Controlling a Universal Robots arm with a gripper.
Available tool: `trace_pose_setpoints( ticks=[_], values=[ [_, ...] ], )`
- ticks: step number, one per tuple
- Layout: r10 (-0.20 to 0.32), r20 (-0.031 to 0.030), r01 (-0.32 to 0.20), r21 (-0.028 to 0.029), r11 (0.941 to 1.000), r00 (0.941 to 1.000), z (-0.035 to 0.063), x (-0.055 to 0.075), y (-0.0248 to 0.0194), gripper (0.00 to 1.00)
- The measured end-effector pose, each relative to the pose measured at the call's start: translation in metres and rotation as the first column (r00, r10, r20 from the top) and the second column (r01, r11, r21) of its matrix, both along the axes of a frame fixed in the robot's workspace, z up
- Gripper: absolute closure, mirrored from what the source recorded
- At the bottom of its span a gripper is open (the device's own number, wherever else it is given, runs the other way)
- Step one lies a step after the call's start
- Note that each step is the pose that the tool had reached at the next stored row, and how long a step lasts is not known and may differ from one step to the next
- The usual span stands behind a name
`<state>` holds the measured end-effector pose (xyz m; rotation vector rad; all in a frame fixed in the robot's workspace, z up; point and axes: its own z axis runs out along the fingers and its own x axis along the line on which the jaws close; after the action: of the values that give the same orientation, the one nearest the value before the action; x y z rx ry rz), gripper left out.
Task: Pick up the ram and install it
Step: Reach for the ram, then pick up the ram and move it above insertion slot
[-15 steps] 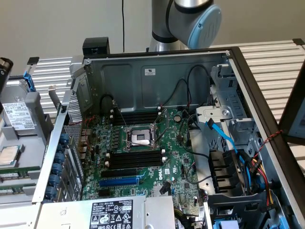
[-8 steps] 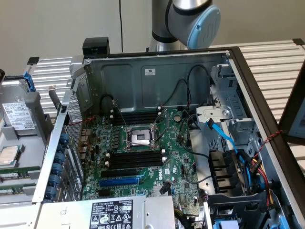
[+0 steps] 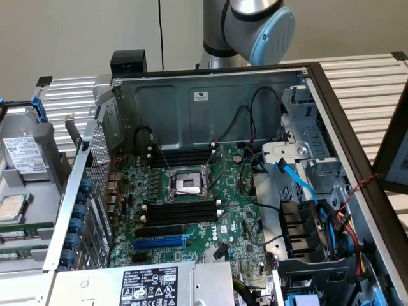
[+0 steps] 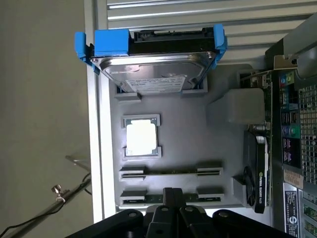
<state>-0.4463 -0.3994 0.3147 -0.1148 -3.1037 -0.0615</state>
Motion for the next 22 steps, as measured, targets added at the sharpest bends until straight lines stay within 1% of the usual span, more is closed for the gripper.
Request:
trace_pose_setpoints(
  ticks=[6, 14, 22],
  values=[
    [0.000, -0.0001, 0.000, 0.0000, 1.0000, 1.0000, -0.0002, 0.0000, 0.0000, 0.89],
    [0.000, 0.0000, 0.000, 0.0000, 1.0000, 1.0000, -0.0046, 0.0000, 0.0000, 0.89],
    [0.000, 0.0000, 0.000, 0.0001, 1.0000, 1.0000, -0.0051, -0.0001, 0.0000, 0.89]
  ],
)
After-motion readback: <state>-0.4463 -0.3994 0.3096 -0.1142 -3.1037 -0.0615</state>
